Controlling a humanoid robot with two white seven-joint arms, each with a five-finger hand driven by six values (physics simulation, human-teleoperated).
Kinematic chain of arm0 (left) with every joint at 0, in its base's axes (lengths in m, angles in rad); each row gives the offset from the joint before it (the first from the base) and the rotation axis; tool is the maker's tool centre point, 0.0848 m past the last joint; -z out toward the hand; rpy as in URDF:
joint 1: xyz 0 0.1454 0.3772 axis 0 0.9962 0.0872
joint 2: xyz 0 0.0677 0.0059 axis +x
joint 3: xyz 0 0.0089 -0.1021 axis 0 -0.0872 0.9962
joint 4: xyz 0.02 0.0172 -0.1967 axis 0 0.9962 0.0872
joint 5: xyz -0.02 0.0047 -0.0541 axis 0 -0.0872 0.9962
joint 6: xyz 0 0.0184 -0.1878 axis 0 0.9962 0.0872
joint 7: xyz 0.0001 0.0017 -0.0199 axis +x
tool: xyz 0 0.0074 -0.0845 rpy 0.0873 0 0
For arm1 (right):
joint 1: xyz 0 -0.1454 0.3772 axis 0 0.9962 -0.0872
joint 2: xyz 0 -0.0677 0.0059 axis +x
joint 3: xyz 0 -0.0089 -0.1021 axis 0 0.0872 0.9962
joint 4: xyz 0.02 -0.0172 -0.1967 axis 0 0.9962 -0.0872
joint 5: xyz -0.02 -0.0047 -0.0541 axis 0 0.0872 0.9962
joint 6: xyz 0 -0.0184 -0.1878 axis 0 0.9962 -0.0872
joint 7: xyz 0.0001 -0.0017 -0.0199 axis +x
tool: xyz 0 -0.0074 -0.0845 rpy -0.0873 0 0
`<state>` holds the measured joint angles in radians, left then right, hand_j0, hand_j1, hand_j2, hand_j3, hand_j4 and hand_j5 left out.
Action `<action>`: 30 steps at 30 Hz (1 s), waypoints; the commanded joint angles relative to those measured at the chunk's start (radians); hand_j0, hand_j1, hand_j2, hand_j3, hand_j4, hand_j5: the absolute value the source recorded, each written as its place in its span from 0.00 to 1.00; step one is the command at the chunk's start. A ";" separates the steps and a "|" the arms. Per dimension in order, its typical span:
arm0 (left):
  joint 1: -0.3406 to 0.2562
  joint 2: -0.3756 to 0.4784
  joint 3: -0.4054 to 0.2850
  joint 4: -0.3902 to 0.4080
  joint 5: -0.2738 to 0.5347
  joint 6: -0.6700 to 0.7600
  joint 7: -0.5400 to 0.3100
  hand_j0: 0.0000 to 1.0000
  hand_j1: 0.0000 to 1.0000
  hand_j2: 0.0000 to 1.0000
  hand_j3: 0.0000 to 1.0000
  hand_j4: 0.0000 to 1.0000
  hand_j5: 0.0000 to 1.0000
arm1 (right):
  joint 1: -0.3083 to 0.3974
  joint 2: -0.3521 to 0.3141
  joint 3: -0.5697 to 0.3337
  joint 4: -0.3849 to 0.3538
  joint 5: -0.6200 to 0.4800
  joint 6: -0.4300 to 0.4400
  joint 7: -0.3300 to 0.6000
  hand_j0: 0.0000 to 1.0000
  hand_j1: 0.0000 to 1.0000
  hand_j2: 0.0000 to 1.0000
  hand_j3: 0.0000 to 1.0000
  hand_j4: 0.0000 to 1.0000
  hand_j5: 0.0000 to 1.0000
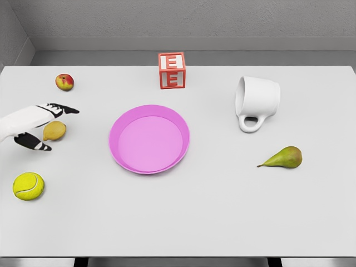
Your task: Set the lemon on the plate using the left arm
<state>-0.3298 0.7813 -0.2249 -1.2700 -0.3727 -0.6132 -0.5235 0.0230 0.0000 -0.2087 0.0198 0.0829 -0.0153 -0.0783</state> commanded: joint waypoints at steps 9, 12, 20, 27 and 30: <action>-0.025 -0.008 -0.004 0.084 -0.028 0.002 0.002 1.00 1.00 1.00 1.00 1.00 1.00 | 0.000 0.000 0.000 0.000 0.000 0.000 0.000 1.00 1.00 1.00 1.00 1.00 1.00; -0.028 -0.019 -0.005 0.084 -0.041 0.002 0.002 1.00 1.00 1.00 1.00 1.00 1.00 | 0.000 0.000 0.000 0.000 0.000 0.000 0.000 1.00 1.00 1.00 1.00 1.00 1.00; -0.048 -0.027 -0.013 0.080 -0.080 0.002 -0.003 0.80 0.80 0.80 0.80 0.80 0.80 | 0.000 0.000 0.000 0.000 0.000 0.000 0.000 1.00 1.00 1.00 1.00 1.00 1.00; -0.049 -0.031 -0.036 0.075 -0.078 0.002 -0.003 0.77 0.77 0.77 0.77 0.77 0.77 | 0.000 0.000 0.000 0.000 0.000 0.000 0.000 1.00 1.00 1.00 1.00 1.00 1.00; -0.049 -0.042 -0.036 0.075 -0.080 0.002 -0.003 0.77 0.77 0.77 0.77 0.77 0.77 | 0.000 0.000 0.000 0.000 0.000 0.000 0.000 1.00 1.00 1.00 1.00 1.00 1.00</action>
<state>-0.3789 0.7427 -0.2590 -1.1948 -0.4579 -0.6132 -0.5265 0.0230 0.0000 -0.2087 0.0198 0.0829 -0.0153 -0.0783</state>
